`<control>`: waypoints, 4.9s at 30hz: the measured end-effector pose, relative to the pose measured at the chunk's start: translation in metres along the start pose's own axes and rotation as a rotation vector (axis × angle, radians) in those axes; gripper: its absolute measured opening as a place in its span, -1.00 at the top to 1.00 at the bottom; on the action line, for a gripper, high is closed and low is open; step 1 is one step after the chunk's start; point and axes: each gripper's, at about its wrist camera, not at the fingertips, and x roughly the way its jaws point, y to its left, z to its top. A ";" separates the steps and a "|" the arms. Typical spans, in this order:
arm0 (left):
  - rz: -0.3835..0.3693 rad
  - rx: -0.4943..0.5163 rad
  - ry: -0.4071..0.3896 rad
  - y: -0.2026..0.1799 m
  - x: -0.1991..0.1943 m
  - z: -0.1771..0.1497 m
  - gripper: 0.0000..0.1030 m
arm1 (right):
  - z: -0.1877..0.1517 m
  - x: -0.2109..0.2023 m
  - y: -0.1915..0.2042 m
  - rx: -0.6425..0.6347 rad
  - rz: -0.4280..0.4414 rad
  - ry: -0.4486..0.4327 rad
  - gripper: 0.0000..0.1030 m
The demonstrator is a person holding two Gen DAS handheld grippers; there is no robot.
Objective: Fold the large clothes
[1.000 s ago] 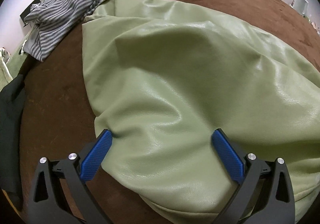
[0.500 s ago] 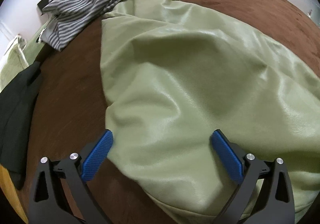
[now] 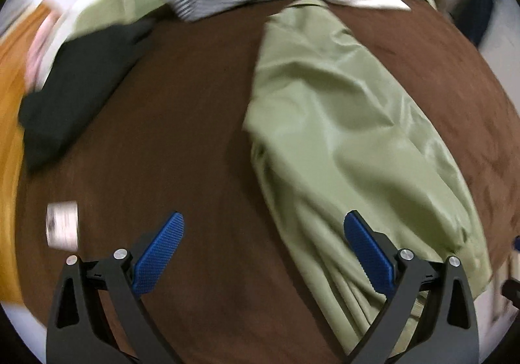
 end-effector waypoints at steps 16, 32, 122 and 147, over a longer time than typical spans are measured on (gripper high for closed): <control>-0.247 -0.351 0.173 -0.011 0.024 -0.162 -0.87 | -0.008 0.046 -0.085 0.020 0.275 0.242 -0.43; -0.632 -0.415 0.206 -0.054 0.034 -0.194 -0.87 | -0.024 0.073 -0.119 0.094 0.435 0.341 -0.44; -0.542 -0.401 0.199 -0.085 -0.081 -0.109 0.62 | 0.012 -0.042 -0.080 0.022 0.521 0.279 0.79; -0.525 -0.419 -0.050 -0.018 -0.067 0.076 0.60 | 0.200 -0.040 -0.053 0.060 0.453 0.014 0.79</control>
